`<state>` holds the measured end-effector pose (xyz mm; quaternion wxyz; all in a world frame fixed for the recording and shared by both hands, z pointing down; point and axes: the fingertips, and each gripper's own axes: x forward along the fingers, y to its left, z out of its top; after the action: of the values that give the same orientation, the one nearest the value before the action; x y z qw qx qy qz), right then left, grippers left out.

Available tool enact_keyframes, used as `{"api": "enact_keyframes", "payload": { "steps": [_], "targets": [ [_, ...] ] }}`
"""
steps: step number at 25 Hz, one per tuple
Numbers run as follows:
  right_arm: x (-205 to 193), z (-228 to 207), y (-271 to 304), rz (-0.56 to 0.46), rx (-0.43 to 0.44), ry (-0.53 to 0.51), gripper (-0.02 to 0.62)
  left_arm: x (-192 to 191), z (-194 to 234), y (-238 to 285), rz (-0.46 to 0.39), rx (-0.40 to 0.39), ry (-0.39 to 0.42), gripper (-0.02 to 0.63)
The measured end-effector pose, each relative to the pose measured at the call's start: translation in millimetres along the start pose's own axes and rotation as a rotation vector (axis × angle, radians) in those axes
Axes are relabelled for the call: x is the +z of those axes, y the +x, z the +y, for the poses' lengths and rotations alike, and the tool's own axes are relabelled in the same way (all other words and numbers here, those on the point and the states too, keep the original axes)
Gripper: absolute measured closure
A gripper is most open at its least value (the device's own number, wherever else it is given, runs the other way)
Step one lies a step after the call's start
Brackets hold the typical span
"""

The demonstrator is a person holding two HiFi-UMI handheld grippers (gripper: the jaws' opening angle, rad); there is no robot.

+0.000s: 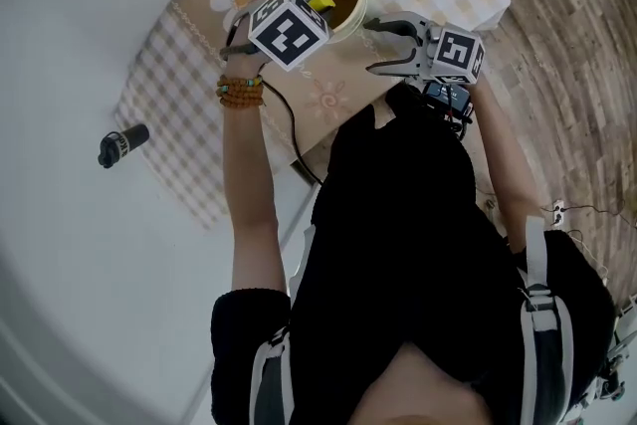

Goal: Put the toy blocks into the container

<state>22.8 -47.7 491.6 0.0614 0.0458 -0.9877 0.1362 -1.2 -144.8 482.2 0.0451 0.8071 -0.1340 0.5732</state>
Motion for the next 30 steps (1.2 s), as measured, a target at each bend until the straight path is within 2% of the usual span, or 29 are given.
{"api": "enact_keyframes", "payload": {
  "steps": [4,8,11,15,19,21,23,25,28,30],
  "targets": [
    [-2.3,1.0,1.8,0.005,0.005,0.002,0.273,-2.4,2.1,8.4,0.045,0.002,-0.011,0.46],
    [-2.6,1.7,1.4,0.007,0.004,0.005,0.273,-8.8,0.9,17.9,0.088,0.048,0.07,0.459],
    [-2.9,1.5,0.4,0.012,0.004,0.006,0.273,-8.1,0.9,19.3,0.07,0.062,0.1,0.459],
    [-3.3,1.7,1.3,0.017,0.004,0.008,0.273,-4.4,4.5,16.6,0.038,0.098,0.091,0.459],
    [-3.9,1.1,6.3,0.02,0.01,0.005,0.273,1.9,7.8,11.5,-0.023,0.117,0.081,0.449],
    [-3.6,1.4,8.8,0.024,0.016,0.004,0.273,4.8,12.6,6.1,-0.062,0.15,0.071,0.449],
    [-3.1,2.2,10.6,0.027,0.022,0.003,0.273,7.4,25.7,-6.6,-0.125,0.243,0.045,0.452],
    [-3.2,3.1,12.3,0.03,0.025,0.004,0.273,10.8,45.7,-30.7,-0.242,0.381,-0.013,0.471],
    [-3.7,4.2,16.3,0.037,0.032,0.007,0.273,11.5,68.2,-85.6,-0.515,0.548,-0.142,0.479],
    [-4.5,5.1,19.2,0.044,0.043,0.008,0.273,5.6,71.9,-122.5,-0.721,0.58,-0.22,0.479]
  ]
}}
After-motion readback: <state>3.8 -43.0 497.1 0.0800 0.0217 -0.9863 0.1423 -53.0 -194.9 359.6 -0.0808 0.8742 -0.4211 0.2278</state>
